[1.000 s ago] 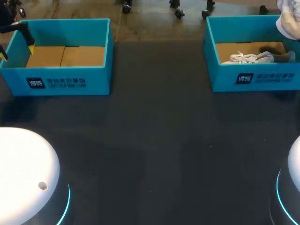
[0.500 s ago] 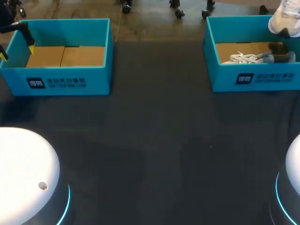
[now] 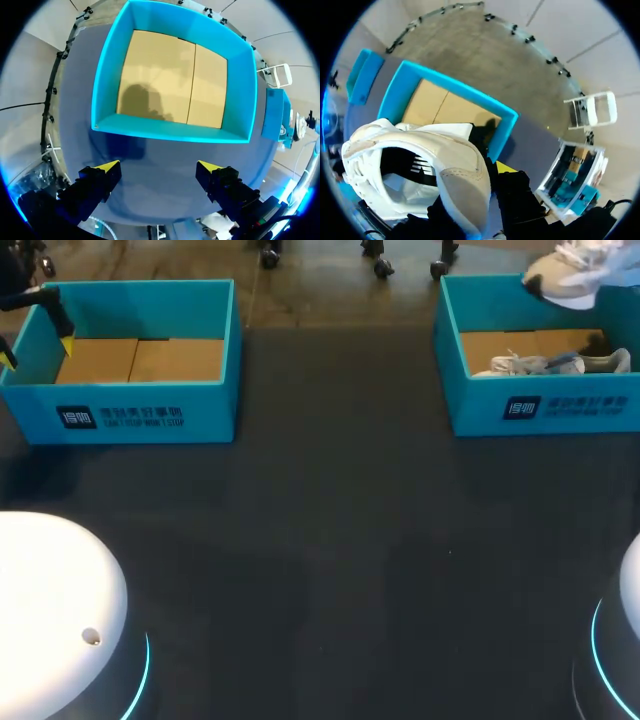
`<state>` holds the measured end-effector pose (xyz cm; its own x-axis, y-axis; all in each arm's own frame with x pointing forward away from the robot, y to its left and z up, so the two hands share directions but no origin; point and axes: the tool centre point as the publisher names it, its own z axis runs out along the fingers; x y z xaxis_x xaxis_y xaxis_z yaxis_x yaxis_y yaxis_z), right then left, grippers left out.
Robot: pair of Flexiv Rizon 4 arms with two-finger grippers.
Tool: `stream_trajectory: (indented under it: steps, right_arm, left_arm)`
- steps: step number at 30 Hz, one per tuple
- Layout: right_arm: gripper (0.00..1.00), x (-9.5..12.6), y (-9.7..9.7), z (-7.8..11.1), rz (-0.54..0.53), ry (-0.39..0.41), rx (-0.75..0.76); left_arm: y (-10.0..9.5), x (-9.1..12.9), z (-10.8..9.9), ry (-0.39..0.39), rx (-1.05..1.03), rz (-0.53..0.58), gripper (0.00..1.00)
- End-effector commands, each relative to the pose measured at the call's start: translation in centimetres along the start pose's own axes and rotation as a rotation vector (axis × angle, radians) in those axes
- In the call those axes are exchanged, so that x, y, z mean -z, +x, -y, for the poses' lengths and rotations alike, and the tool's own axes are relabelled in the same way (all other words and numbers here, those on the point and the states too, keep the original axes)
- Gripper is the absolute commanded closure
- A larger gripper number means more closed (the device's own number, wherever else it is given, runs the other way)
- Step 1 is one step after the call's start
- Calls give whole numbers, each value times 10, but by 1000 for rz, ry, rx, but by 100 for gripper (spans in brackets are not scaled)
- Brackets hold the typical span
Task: Take the shoe out of the shoebox, open the shoe tongue, remove and reinsert the insole, then place the shoe into the shoebox
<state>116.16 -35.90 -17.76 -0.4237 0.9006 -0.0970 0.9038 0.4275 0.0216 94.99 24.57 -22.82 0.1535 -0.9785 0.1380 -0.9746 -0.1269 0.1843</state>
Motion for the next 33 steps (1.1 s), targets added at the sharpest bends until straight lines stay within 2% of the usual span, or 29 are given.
stream_trajectory:
  steps: [1, 6, 12, 16, 28, 33]
  right_arm:
    - [100, 4, 14, 5, 127, -11, -145]
    - [100, -1, 26, 8, 155, -35, -251]
    - [100, -7, 30, 13, 211, 11, -343]
    - [100, -12, 35, 20, 209, 28, -409]
    - [100, -12, 35, 20, 209, 28, -409]
    - [100, -24, 40, 22, 186, 11, -493]
  left_arm:
    - [0, 0, -1, 3, 0, 0, 0]
    - [0, 0, -1, 3, 0, 0, 0]
    - [0, 0, -1, 3, 0, 0, 0]
    - [0, 0, -1, 3, 0, 0, 0]
    - [0, 0, -1, 3, 0, 0, 0]
    - [0, 0, -1, 3, 0, 0, 0]
